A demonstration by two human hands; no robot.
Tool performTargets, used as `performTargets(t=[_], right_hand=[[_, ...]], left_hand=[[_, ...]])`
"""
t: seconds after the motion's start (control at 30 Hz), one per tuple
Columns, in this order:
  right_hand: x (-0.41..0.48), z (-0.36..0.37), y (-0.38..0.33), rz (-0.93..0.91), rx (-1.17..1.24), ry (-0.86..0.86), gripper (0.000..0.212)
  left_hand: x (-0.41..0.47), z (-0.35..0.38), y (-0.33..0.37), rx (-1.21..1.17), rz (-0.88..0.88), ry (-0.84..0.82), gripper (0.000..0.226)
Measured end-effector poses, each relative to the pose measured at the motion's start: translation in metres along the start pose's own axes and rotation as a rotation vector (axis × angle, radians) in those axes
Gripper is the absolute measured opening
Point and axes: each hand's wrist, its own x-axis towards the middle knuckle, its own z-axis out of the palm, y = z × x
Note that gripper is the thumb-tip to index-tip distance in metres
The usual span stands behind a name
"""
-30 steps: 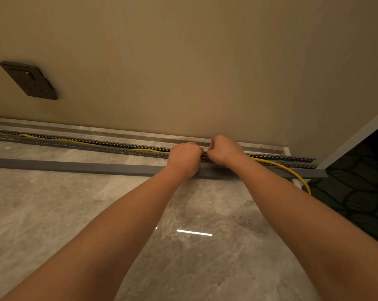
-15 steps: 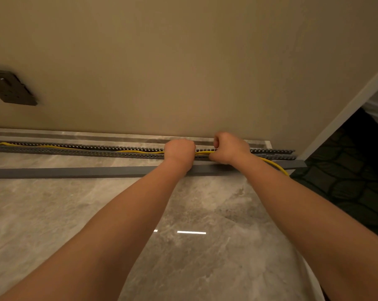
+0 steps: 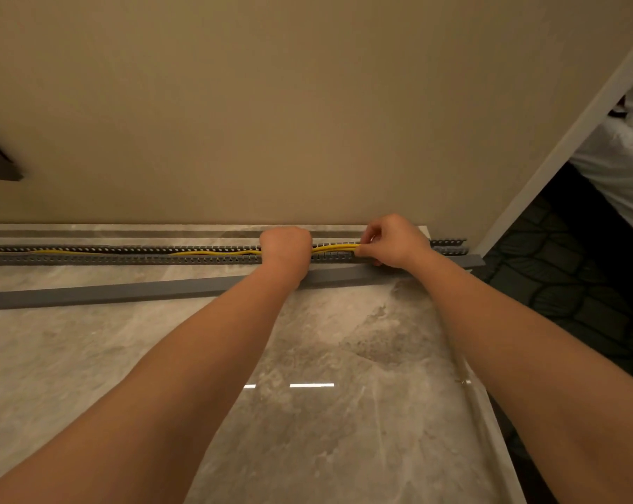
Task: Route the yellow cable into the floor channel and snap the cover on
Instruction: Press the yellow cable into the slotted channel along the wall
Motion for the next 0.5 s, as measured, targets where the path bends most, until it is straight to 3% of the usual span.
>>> performTargets(t=[0.1, 0.5], right_hand=[[0.004, -0.004, 0.001, 0.02, 0.256, 0.021, 0.009], [0.014, 0.004, -0.011, 0.015, -0.103, 0.027, 0.014]], left_hand=[[0.0, -0.001, 0.003, 0.001, 0.01, 0.007, 0.019], [0.002, -0.009, 0.004, -0.017, 0.042, -0.046, 0.017]])
